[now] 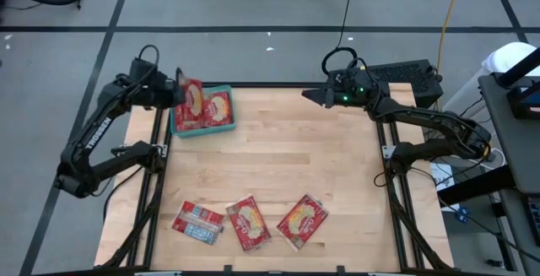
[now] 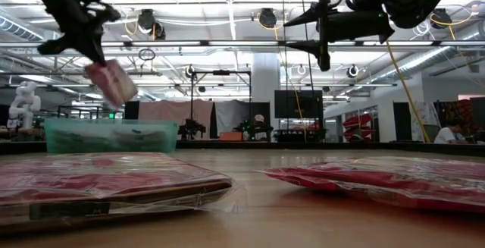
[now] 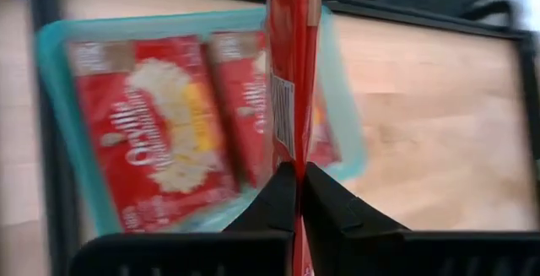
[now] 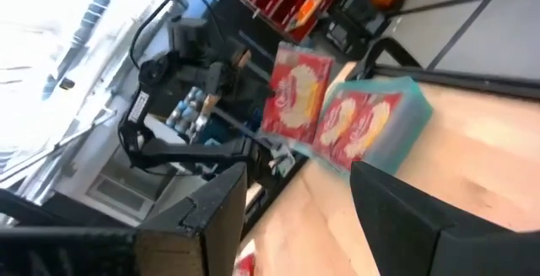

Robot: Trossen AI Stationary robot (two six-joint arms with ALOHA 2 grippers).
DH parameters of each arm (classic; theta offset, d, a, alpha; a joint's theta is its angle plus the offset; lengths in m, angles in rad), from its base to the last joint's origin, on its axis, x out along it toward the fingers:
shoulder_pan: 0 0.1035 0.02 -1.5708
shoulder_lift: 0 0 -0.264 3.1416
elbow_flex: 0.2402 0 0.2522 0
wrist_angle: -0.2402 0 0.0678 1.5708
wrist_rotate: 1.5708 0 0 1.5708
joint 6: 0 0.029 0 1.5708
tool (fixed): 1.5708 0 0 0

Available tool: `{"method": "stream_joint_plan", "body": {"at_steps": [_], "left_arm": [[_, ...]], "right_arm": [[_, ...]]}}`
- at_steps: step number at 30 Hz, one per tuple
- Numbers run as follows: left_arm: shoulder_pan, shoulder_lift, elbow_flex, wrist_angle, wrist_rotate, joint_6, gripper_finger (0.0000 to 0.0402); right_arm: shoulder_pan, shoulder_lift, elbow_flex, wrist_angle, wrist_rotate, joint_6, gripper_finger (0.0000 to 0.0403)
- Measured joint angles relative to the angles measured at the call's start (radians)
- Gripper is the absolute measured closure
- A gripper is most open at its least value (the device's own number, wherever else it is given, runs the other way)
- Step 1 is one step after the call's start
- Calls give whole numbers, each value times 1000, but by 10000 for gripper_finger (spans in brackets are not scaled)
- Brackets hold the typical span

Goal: Sort popcorn bags into baskets
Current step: Put the red popcorn bag into the blue bin

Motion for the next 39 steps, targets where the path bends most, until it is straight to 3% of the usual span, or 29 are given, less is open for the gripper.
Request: {"method": "stream_joint_plan", "body": {"at_steps": [7, 16, 26, 34, 39], "left_arm": [[1, 2, -110, 112, -71, -22, 397], [1, 2, -222, 163, -89, 13, 397], [1, 2, -233, 150, -152, 55, 379], [1, 2, -233, 53, -309, 142, 376], [1, 2, -233, 51, -338, 196, 342]], "right_arm": [[0, 0, 0, -24, -6, -18, 200], [0, 0, 0, -24, -6, -16, 200], [0, 0, 0, -24, -5, 2, 200], [0, 0, 0, -24, -3, 12, 200], [0, 0, 0, -24, -3, 12, 200]]}}
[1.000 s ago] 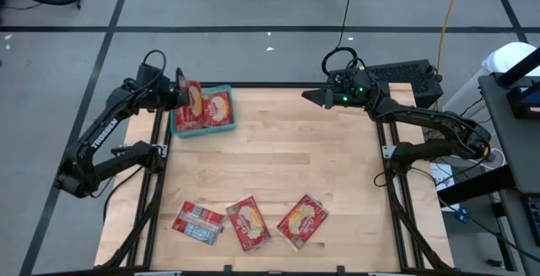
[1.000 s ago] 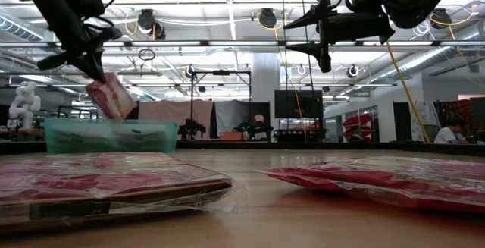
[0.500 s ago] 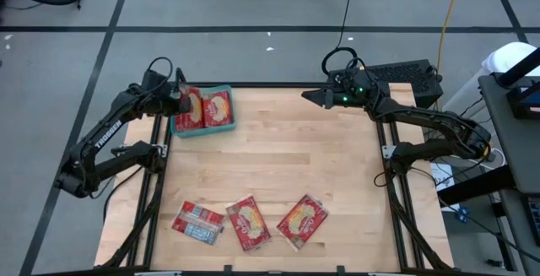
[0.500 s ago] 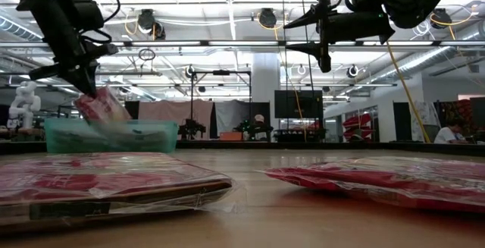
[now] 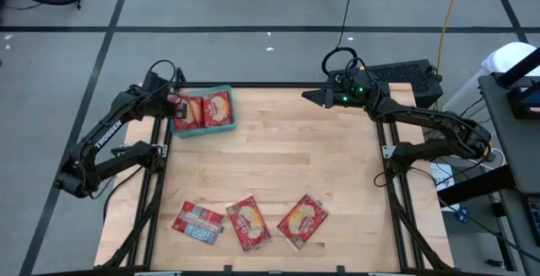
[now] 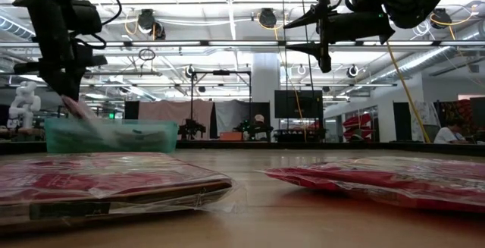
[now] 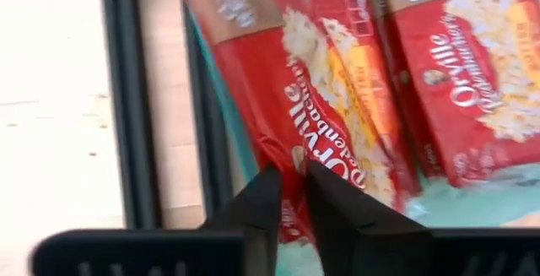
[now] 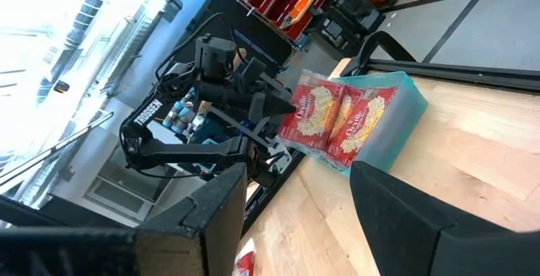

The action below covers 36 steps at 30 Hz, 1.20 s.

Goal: Sort popcorn bags into baskets
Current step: Put the red popcorn bag into the blue bin

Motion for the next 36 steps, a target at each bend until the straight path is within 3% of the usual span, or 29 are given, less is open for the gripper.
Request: {"method": "stream_joint_plan", "body": {"at_steps": [8, 13, 18, 28, 36], "left_arm": [[0, 0, 0, -4, -80, -15, 238], [-12, 0, 0, -2, -54, -35, 213], [-78, 3, 1, 0, 3, -95, 243], [-143, 152, -48, 44, -31, -184, 358], [-140, 247, -48, 182, -47, -85, 398]], "right_arm": [[0, 0, 0, 0, 0, 0, 200], [0, 0, 0, 0, 0, 0, 200], [0, 0, 0, 0, 0, 0, 200], [0, 0, 0, -1, 1, 0, 200], [2, 0, 0, -7, 1, 12, 200]]}}
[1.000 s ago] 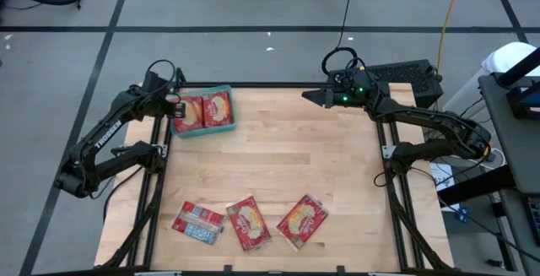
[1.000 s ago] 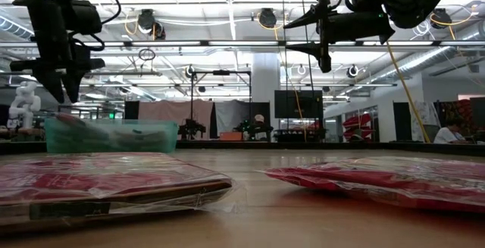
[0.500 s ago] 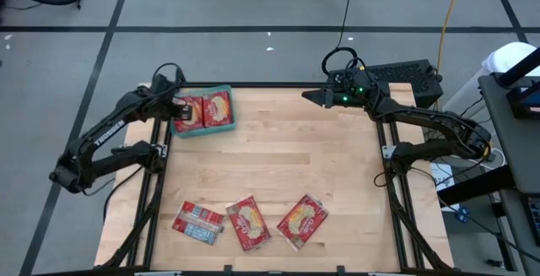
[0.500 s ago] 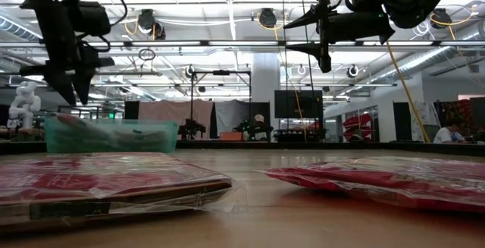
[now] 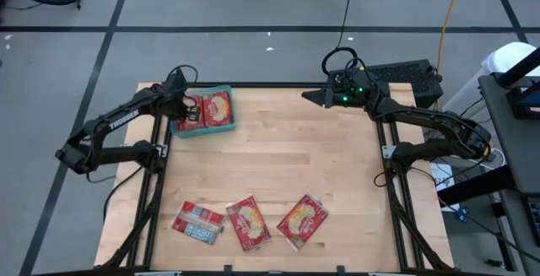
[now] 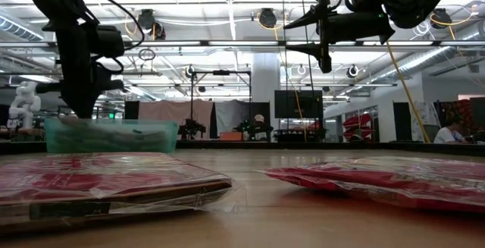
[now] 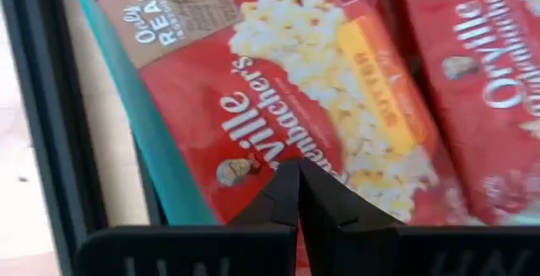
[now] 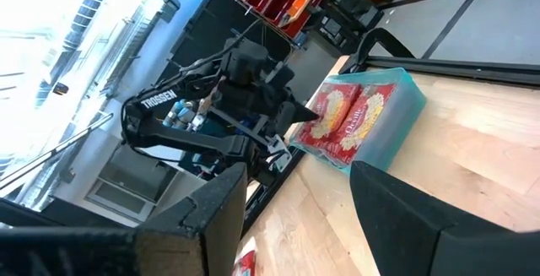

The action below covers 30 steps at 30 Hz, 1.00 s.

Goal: Sort popcorn bags into baskets
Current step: Put the red popcorn bag into the blue bin

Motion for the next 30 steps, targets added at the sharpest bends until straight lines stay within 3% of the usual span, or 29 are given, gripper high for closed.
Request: {"method": "stream_joint_plan", "body": {"at_steps": [9, 20, 30], "left_arm": [[3, 42, 8, -23, -71, -36, 371], [-89, 8, 53, -32, 76, -62, 397], [-77, 11, -27, -98, -6, -183, 394]], "right_arm": [[0, 0, 0, -5, -2, 0, 200], [0, 0, 0, -30, -1, -14, 200], [0, 0, 0, -52, -1, -30, 200]]}}
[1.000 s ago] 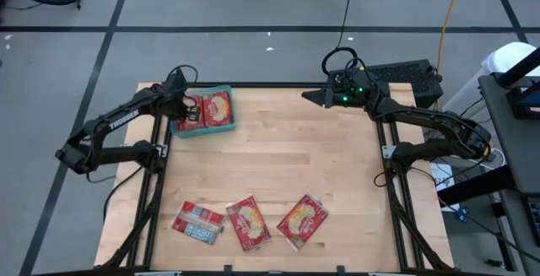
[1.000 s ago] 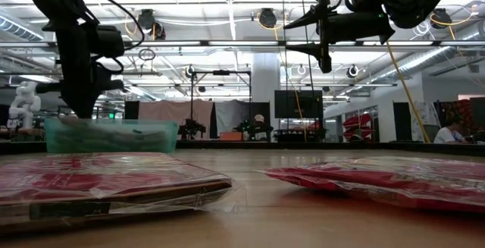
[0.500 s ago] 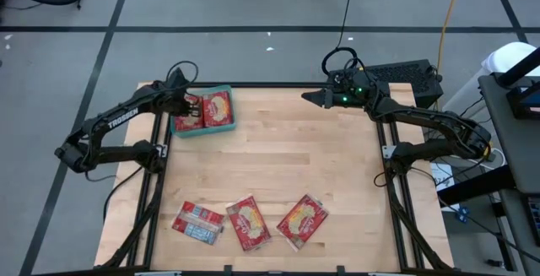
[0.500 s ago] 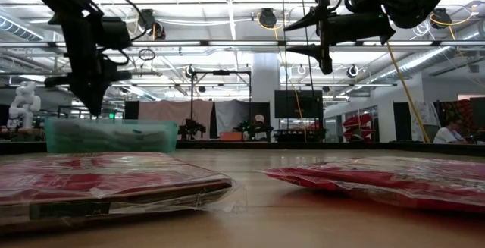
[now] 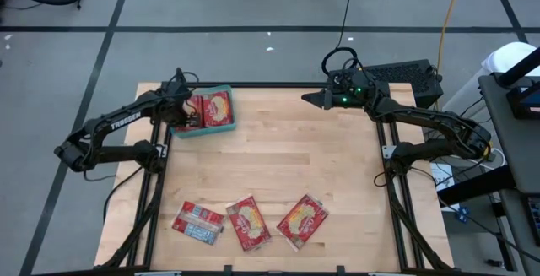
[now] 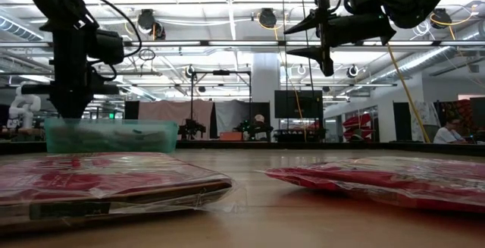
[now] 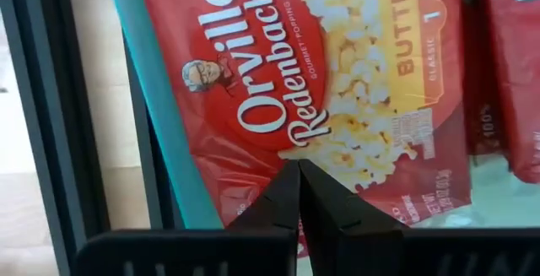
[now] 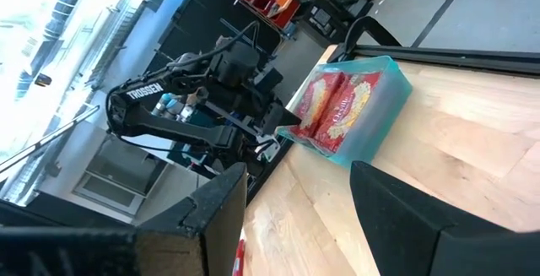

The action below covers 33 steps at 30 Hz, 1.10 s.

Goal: Sort popcorn bags into baskets
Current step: Put the red popcorn bag into the blue bin

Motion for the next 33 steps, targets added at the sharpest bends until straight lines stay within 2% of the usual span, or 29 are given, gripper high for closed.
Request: {"method": "stream_joint_plan", "body": {"at_steps": [8, 14, 17, 20, 26, 29, 33], "left_arm": [[0, -1, 20, 18, -23, 60, 387], [-8, -4, 94, 18, -4, 74, 398], [-17, -4, 144, 34, 16, 85, 390], [-27, -4, 173, 102, 84, 126, 378], [-39, -4, 178, 205, 332, 109, 370], [-87, -4, 178, 212, 436, 151, 369], [-190, -4, 178, 206, 520, 242, 369]], "right_arm": [[0, 0, 0, -1, 0, 19, 200], [5, 0, 0, 4, 3, 127, 200], [29, 0, 0, 7, 4, 163, 200], [71, 0, 0, 4, 20, 201, 200], [199, -8, 0, -21, 109, 318, 200], [280, -27, 1, -91, 164, 353, 200], [380, -56, 0, -233, 248, 406, 200]]}}
